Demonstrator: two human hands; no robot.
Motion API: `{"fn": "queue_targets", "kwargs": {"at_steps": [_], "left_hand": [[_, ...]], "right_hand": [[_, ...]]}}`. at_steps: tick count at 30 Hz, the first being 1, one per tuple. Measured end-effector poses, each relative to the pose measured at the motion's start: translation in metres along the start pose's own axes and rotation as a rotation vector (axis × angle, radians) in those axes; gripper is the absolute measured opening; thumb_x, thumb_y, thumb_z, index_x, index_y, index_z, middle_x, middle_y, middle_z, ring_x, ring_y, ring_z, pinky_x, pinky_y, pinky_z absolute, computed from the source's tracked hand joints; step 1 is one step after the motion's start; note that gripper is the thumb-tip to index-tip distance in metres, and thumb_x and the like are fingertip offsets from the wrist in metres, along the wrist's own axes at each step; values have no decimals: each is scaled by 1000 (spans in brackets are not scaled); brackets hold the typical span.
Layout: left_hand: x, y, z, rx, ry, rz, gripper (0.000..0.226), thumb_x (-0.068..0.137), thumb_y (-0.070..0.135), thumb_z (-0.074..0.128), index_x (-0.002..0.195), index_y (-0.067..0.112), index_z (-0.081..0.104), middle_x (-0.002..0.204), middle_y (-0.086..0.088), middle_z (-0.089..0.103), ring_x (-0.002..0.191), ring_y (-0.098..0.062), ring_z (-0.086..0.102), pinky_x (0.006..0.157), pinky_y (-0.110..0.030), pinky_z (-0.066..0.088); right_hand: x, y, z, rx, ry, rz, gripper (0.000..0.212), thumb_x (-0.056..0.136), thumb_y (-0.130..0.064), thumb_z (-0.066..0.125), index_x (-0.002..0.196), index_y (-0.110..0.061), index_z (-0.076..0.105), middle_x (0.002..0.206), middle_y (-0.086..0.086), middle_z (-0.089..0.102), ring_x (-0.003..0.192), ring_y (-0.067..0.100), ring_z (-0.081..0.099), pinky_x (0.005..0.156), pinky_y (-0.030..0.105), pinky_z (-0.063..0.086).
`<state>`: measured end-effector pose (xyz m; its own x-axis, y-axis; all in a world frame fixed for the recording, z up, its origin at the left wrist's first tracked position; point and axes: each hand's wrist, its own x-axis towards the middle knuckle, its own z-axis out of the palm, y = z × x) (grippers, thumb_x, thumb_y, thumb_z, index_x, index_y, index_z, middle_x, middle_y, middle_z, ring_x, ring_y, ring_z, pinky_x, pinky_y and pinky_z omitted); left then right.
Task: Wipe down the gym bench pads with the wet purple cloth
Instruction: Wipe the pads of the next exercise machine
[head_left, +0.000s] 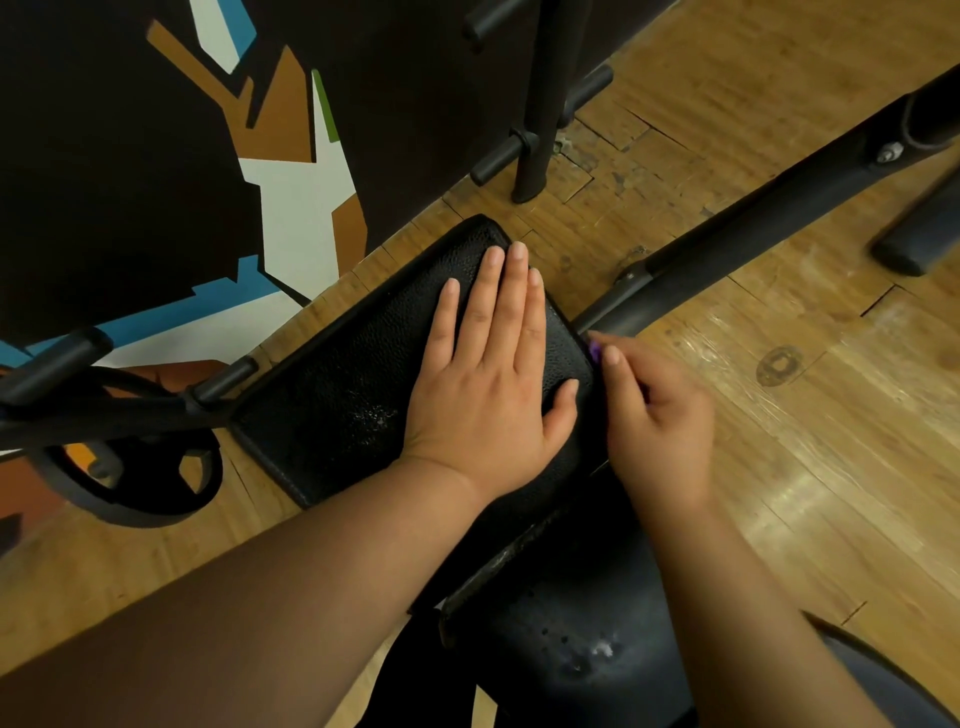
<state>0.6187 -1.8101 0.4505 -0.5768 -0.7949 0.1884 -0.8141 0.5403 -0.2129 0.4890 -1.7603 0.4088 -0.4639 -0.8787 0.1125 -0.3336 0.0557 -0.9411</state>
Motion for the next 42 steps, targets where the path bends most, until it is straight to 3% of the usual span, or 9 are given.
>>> {"fn": "queue_targets", "kwargs": {"at_steps": [2,5,11,17,21,25,29,36,42], "left_hand": [[0,0,0,5,2,11,80,93,51,34,150,-3,16,159,-21,12,149,-32,9,120,-48,7],[0,0,0,11,-2,10,80,94,50,35,151,-3,16,159,-21,12,149,-32,9,120,-47,6],[0,0,1,7,-10,7,80,94,51,34,151,-2,15,160,-21,10,149,-32,6,120,-47,5],[1,1,0,17,-10,9,80,94,50,35,151,-2,17,159,-21,13,149,-32,8,120,-47,6],[0,0,-1,4,-17,6,77,94,49,33,151,-2,19,159,-21,13,149,-32,9,121,-47,6],[-3,-4,-4,-61,0,21,67,95,38,28,149,-1,24,158,-19,19,148,-30,14,121,-43,9],[-24,-20,-13,-181,-20,-24,62,95,33,29,149,1,29,158,-15,23,148,-27,16,120,-37,6],[-77,-63,-22,-67,-47,-79,62,96,35,33,149,3,29,158,-15,24,147,-28,16,119,-39,8],[-103,-83,-28,-56,-51,-173,61,98,38,30,150,6,26,158,-14,24,148,-28,13,118,-36,3]], "right_hand": [[18,-2,0,14,-83,179,22,98,-23,53,95,-23,75,87,-22,67,84,-5,62,72,10,45],[40,-5,-2,63,-250,458,23,97,-25,54,88,-23,74,83,-15,69,84,6,63,75,24,47],[-8,-4,-3,-15,6,130,20,99,-19,51,97,-28,69,87,-25,63,84,-13,57,71,4,38],[27,-5,-1,30,-136,448,25,98,-26,50,83,-31,69,78,-18,66,80,0,60,70,20,44],[-16,-12,4,-26,104,141,19,98,-18,53,106,-22,69,99,-19,66,96,-9,58,82,6,41],[-37,-3,14,-191,137,-114,30,96,-12,55,125,-5,60,125,6,61,122,12,52,105,22,39],[-34,-3,17,-309,133,-215,32,98,-17,48,124,-5,62,129,12,61,124,22,54,104,33,44],[-41,-9,40,-431,174,-366,29,97,-8,50,122,1,63,132,23,56,126,35,52,105,47,43],[-50,-20,49,-483,50,-470,32,97,-9,48,125,-1,61,135,22,54,129,36,49,109,46,39]]}}
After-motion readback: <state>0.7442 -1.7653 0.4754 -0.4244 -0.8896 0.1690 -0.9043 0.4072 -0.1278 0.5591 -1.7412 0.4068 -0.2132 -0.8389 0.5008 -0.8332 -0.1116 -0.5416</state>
